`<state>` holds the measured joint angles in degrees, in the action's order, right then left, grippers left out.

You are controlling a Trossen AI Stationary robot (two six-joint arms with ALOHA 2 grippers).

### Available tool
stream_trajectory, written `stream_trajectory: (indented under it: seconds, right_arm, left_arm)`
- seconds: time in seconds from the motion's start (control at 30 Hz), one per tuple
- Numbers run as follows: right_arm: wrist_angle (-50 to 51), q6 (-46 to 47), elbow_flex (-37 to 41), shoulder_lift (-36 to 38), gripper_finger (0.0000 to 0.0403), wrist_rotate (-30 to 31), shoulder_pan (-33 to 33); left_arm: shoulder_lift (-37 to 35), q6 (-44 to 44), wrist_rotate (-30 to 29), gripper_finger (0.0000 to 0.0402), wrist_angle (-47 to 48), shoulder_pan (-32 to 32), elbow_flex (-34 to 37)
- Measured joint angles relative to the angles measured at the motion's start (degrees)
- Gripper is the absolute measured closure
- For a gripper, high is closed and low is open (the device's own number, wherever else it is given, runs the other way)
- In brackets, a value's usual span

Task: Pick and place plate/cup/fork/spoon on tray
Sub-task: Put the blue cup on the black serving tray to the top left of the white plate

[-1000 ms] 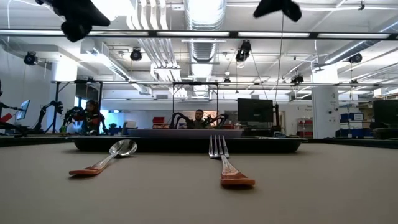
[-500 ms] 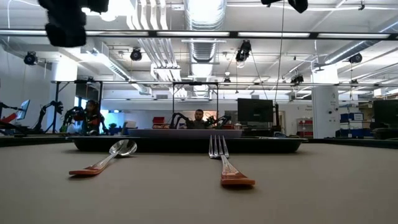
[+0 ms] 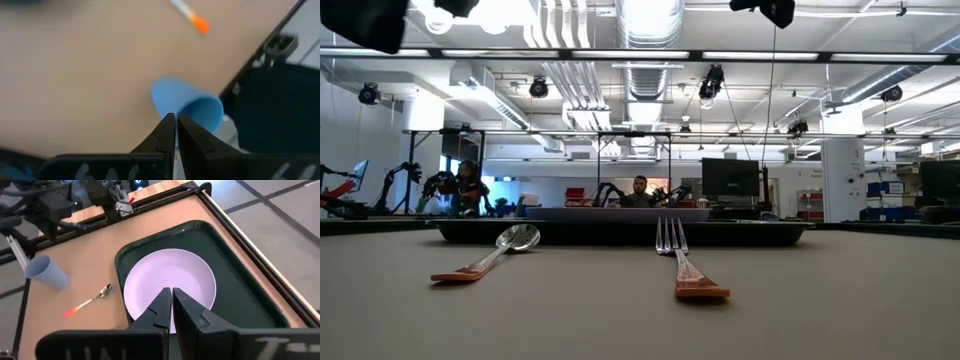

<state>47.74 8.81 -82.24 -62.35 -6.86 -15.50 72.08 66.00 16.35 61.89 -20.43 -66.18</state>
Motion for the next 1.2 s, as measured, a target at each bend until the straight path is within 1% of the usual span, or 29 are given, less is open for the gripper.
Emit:
stream_trajectory:
  seconds: [0.07,0.17,0.3,0.37,0.47,0.7,0.83,1.0,1.2]
  right_arm:
    - [0.1,-1.3,0.0,0.0,0.0394,-0.9,0.0]
    - [0.1,-3.6,0.0,0.3,0.0394,-1.2,0.0]
    - [0.1,-5.4,0.0,1.0,0.0394,-3.7,0.0]
    - [0.2,-5.9,0.0,1.3,0.0394,-4.2,0.0]
    - [0.7,-6.5,0.0,1.9,0.0394,-4.3,0.0]
    - [2.5,-6.6,0.0,3.3,0.0394,-4.3,0.0]
    - [2.8,-6.6,0.0,3.8,0.0394,-4.1,0.0]
    - [3.0,-6.5,0.0,3.9,0.0394,-4.1,0.0]
    - [3.0,-6.3,0.0,3.8,0.0394,-4.1,0.0]
  left_arm:
    - [1.9,2.3,3.4,0.0401,0.0,-1.2,-0.3]
    - [4.0,4.8,6.0,0.0401,-0.5,-2.6,-0.4]
    - [5.7,5.7,7.0,0.04,-2.1,-3.6,-0.3]
    - [6.5,5.7,7.0,0.0389,-2.3,-3.6,-0.3]
    - [7.4,5.5,7.0,0.0357,-2.3,-3.6,-0.3]
    - [8.2,7.2,7.0,0.0261,-2.3,-3.6,-0.1]
    - [8.2,7.9,8.4,0.0231,-2.6,-3.6,-0.1]
    - [8.3,8.7,11.5,0.0224,-3.6,-4.2,-0.1]
    - [10.6,8.1,11.3,0.0224,-3.4,-5.6,0.0]
